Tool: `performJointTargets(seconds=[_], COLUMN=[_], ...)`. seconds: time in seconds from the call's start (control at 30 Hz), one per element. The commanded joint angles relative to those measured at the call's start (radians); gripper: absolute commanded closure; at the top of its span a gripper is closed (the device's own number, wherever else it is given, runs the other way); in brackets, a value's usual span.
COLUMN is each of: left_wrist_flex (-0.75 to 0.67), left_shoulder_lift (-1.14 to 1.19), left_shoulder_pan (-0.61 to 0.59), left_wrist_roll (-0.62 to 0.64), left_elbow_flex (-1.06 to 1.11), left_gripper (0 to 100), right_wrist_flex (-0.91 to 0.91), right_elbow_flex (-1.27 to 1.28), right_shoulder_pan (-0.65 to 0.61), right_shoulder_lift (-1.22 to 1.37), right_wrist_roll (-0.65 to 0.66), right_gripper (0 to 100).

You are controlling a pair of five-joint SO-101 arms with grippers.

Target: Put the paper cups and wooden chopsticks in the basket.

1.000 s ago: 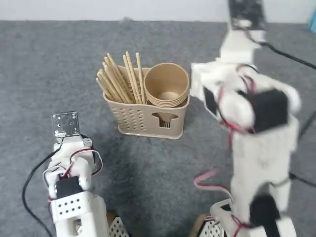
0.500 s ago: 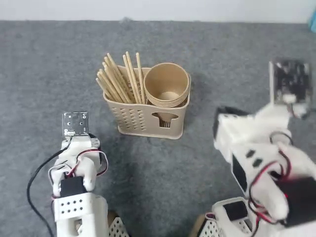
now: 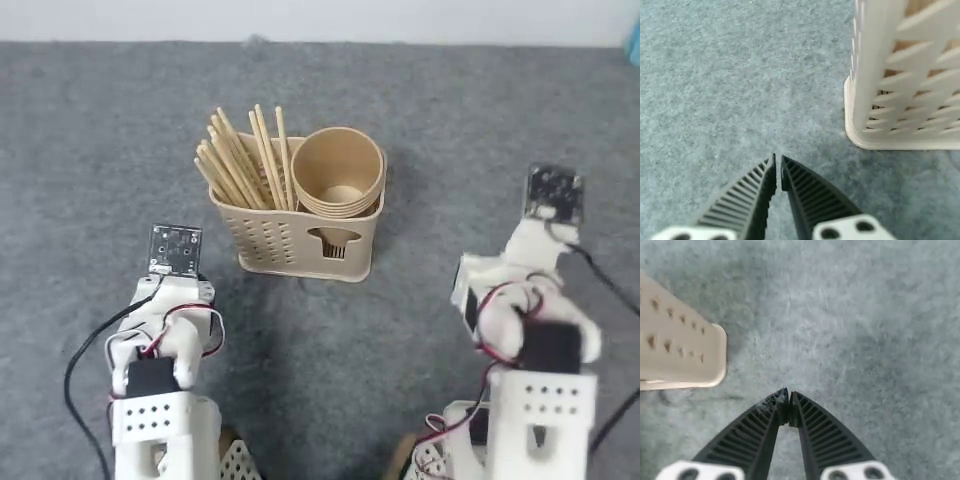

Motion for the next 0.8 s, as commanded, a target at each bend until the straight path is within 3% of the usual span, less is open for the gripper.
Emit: performJointTargets(seconds=[0.0, 0.33, 0.5, 0.6, 0.77], left_wrist_flex=[0.057, 0.089, 0.249, 0.262, 0.256], left_shoulder_lift=[-0.014, -0.095, -0.33, -0.453, -0.428], left_shoulder_pan=[0.038, 0.087, 0.133, 0.11, 0.115], left_wrist_roll=[-0.005, 0.017, 0.058, 0.058, 0.054], left_elbow_flex=[-0.005, -0.004, 0.022, 0.074, 0.094], left_gripper=[99, 99, 99, 99, 99], right_wrist_flex=[-0.045, -0.068, -0.14, -0.139, -0.139], right_elbow_flex=[0.106, 0.298, 0.411, 0.433, 0.523], right_shoulder_pan=[0.016, 0.013, 0.01, 0.01, 0.008], right_shoulder_lift=[-0.162, -0.358, -0.364, -0.364, -0.364], right_wrist_roll=[0.037, 0.218, 0.216, 0.216, 0.215], right_gripper=[99.1, 99.2, 99.2, 99.2, 99.1])
